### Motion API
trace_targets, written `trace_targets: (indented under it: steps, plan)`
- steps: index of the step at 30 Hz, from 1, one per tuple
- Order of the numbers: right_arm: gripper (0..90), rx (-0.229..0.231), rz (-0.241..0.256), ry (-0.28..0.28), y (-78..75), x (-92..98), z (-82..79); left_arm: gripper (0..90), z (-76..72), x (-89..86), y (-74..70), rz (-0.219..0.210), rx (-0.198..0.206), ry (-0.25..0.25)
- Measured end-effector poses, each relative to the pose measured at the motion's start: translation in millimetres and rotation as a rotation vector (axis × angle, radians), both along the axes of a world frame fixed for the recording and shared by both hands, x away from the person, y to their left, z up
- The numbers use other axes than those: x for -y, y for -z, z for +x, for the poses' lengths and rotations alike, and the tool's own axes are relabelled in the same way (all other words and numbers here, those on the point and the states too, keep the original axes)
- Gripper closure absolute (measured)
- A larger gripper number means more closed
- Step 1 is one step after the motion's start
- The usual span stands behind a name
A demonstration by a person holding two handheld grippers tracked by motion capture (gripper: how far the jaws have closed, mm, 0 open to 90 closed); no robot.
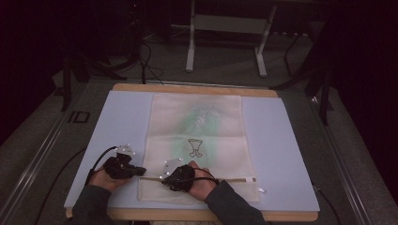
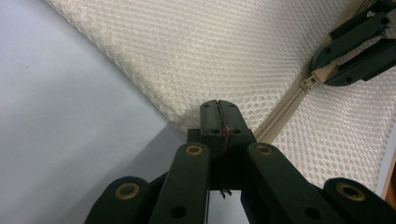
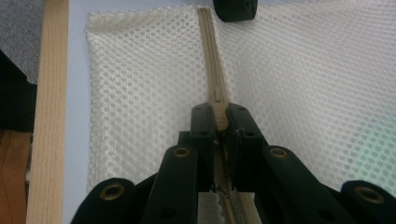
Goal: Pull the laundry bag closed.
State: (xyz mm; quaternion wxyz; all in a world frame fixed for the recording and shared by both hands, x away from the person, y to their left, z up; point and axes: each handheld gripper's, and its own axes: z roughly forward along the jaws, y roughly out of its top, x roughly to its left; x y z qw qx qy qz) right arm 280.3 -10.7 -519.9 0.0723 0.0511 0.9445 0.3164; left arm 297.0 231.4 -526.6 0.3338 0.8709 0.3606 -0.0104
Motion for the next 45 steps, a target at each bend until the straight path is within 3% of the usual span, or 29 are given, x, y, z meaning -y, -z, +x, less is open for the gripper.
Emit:
trace_targets:
  steps: [13, 22, 45]
  plan:
    - [82.2, 0.015, -0.012, 0.006, -1.2, 11.5, -1.5, 90.0, -0.1, -0.2, 0.2, -0.003, -0.001, -0.003]
    - [82.2, -0.003, -0.012, 0.025, -1.7, 20.1, 0.2, 90.0, 0.1, -0.5, 0.4, -0.005, -0.001, -0.002]
    - [82.2, 0.001, -0.035, 0.041, -3.3, 38.3, -1.6, 90.0, 0.1, -0.9, 0.5, -0.005, -0.003, -0.001]
